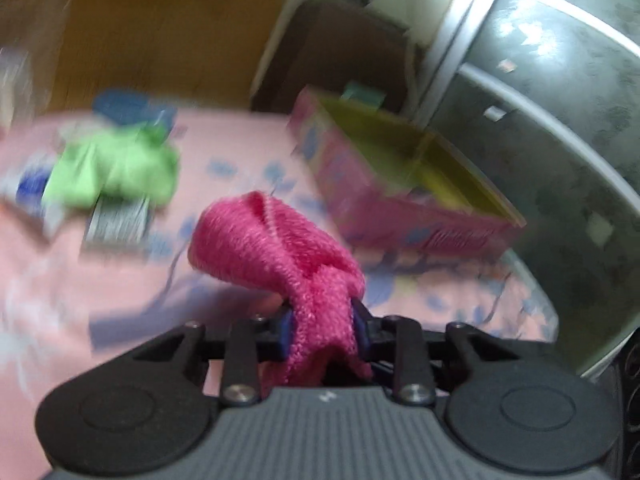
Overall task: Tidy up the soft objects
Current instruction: 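Carry the pink towel into the tin and open the left tool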
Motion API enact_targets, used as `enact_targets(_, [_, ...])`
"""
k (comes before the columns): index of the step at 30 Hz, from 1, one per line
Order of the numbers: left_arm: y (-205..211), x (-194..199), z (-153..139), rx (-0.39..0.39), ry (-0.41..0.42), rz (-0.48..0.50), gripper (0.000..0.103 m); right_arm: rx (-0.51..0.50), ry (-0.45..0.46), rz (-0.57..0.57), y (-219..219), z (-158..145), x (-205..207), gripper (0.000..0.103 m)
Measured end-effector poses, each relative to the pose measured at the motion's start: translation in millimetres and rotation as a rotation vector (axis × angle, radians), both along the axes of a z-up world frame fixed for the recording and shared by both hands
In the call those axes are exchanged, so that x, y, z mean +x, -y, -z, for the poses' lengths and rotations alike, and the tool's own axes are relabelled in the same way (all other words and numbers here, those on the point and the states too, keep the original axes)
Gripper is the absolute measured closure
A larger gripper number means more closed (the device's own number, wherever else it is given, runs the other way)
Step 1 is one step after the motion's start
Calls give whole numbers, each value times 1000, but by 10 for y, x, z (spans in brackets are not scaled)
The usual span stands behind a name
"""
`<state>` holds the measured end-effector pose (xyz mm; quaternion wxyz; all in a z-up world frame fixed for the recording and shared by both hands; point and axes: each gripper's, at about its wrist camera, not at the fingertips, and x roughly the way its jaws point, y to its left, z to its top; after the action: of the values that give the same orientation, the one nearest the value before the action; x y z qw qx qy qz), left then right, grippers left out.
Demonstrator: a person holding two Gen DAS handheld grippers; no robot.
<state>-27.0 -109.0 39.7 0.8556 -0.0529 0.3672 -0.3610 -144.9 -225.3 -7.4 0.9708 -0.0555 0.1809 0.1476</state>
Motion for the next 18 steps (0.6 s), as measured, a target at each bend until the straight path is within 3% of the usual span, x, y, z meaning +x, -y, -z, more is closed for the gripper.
enact_targets(5, [440,139,-469,-77,102,94,77,34,165,165,432,-292,37,91])
enact_targets(9, [993,333,-666,-95,171,150,73,68,204,305,899,-438,234,91])
enact_targets(11, [1289,444,-698,-57,216,142,54,72,199,372,1116,-465,444,91])
enact_targets(12, [1420,498,-692,-23,244,119,29,73,182,405,1213,-461,598,87])
enact_targets(13, [1526,545,-663,11,265,82,14,73,152,440,1313,-436,783,81])
enact_targets(14, [1625,606,-609,47,281,35,14,75,102,460,1386,-382,1007,68])
enact_targets(15, [1675,663,-563,77,288,-7,15,78,41,473,1482,-317,1194,33])
enact_targets(16, [1686,713,-518,100,277,-39,17,79,2,502,1559,-254,1300,22])
enact_targets(18, [1548,739,-464,82,233,-66,17,93,9,563,1636,-201,1262,22])
